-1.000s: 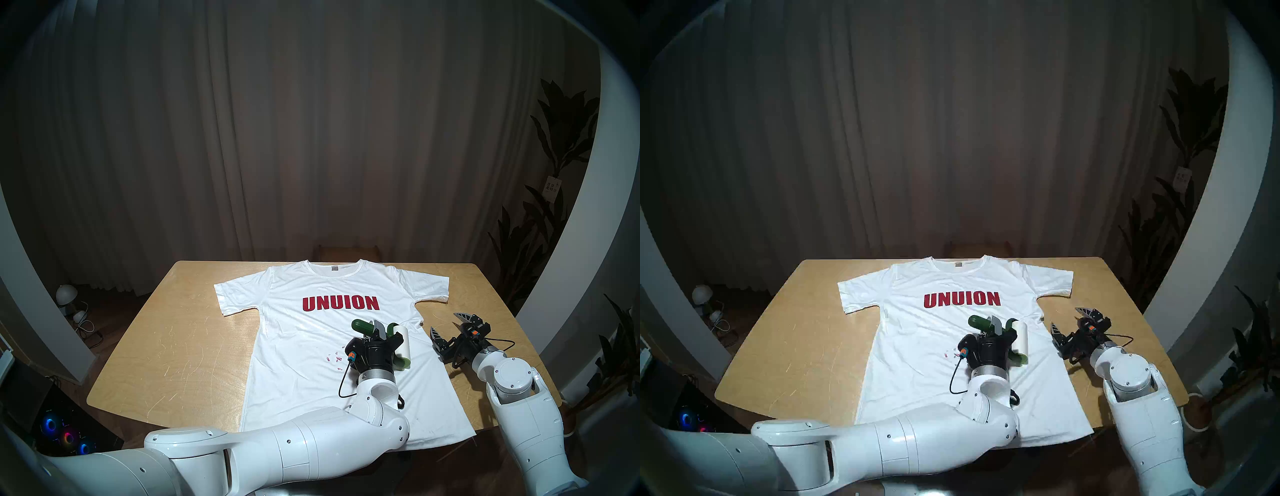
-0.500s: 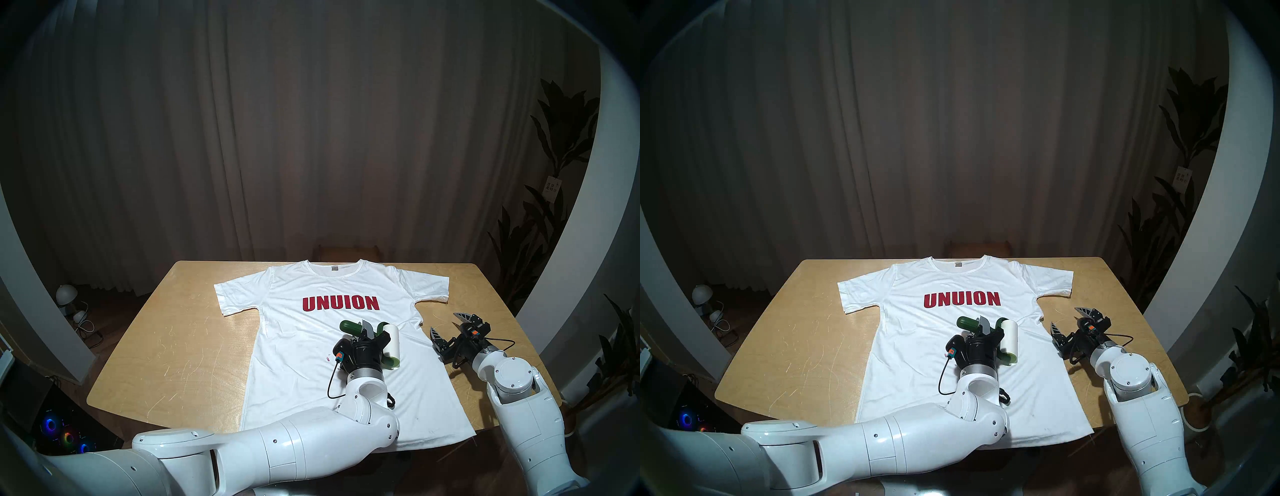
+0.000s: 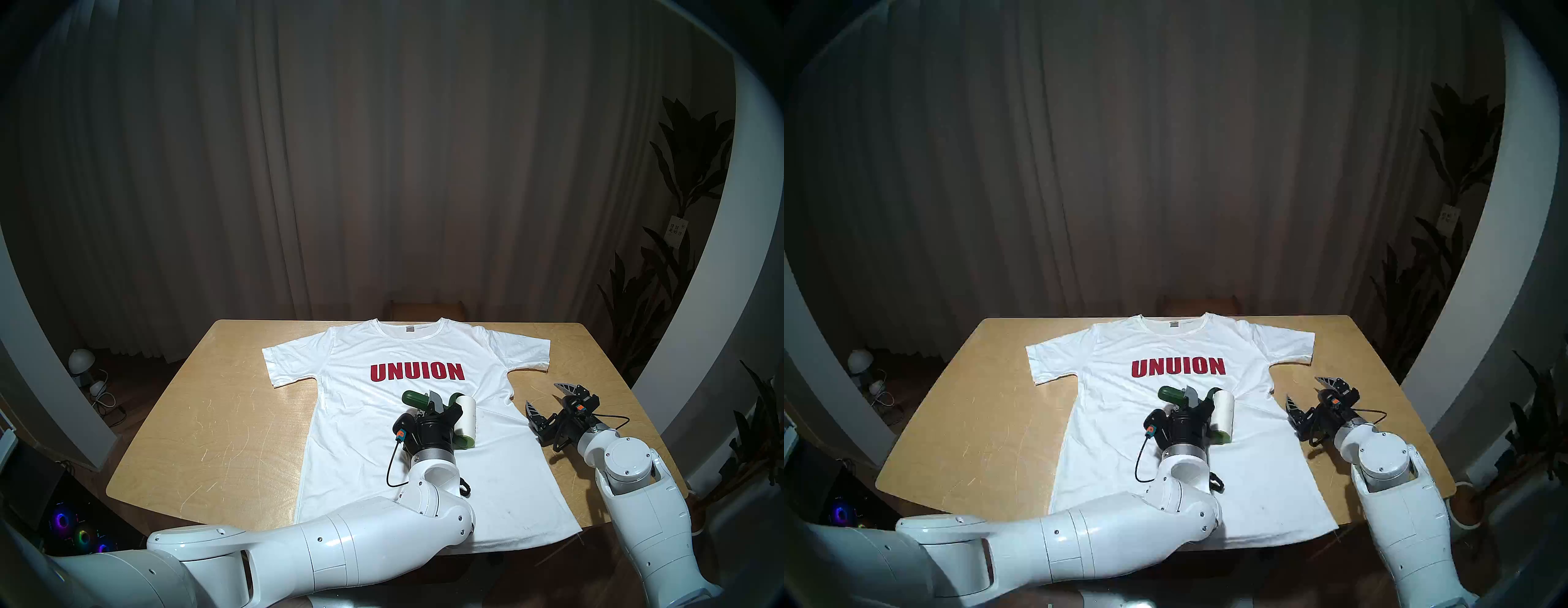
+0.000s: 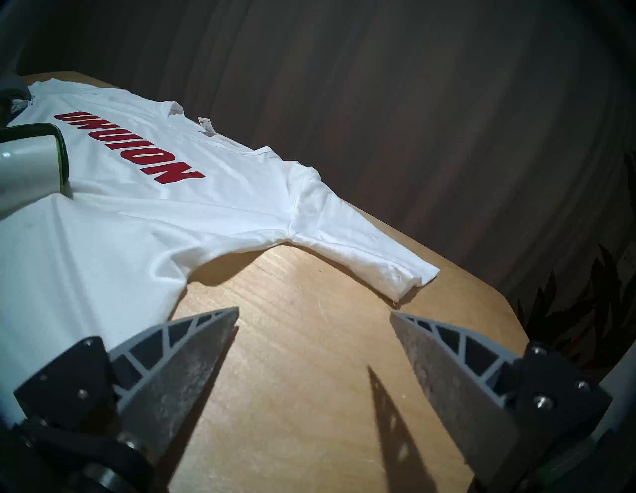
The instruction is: Use the fur roller to clean a top
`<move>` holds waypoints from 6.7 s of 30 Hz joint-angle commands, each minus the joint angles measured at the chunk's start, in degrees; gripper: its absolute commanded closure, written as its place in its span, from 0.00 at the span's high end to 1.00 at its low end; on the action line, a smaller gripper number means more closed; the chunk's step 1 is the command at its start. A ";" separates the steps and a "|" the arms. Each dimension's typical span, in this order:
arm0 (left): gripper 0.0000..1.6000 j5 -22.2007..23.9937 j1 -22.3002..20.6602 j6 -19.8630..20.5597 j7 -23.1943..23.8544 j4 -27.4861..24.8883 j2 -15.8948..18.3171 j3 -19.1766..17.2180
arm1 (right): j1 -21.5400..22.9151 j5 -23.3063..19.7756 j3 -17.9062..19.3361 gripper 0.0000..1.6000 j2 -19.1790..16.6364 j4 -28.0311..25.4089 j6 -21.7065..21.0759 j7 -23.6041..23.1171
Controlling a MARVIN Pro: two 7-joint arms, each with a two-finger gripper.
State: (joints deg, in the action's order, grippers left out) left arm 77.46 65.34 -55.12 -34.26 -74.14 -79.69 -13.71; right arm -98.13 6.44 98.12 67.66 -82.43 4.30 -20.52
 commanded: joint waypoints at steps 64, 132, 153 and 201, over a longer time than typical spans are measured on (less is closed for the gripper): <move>0.00 -4.41 2.51 0.12 1.30 0.26 2.04 -2.72 | -1.22 -11.24 0.50 1.00 3.25 -6.93 -13.34 -6.68; 0.00 -0.97 6.40 0.47 -3.43 -2.52 8.02 -9.18 | -4.37 -5.41 -5.32 1.00 -1.66 1.17 -8.43 -2.26; 0.00 0.28 7.90 1.00 0.01 -3.72 9.23 -9.68 | -1.62 -12.89 -3.38 1.00 2.20 -2.07 -9.49 0.18; 0.00 4.26 7.94 2.88 2.23 -5.38 9.99 -10.82 | 1.88 -11.68 -9.16 1.00 0.90 -0.13 -9.65 -1.86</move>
State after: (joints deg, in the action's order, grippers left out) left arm 79.50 70.75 -52.80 -29.44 -80.02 -71.54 -24.09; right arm -94.28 -6.45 88.34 71.40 -82.24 -5.07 -21.74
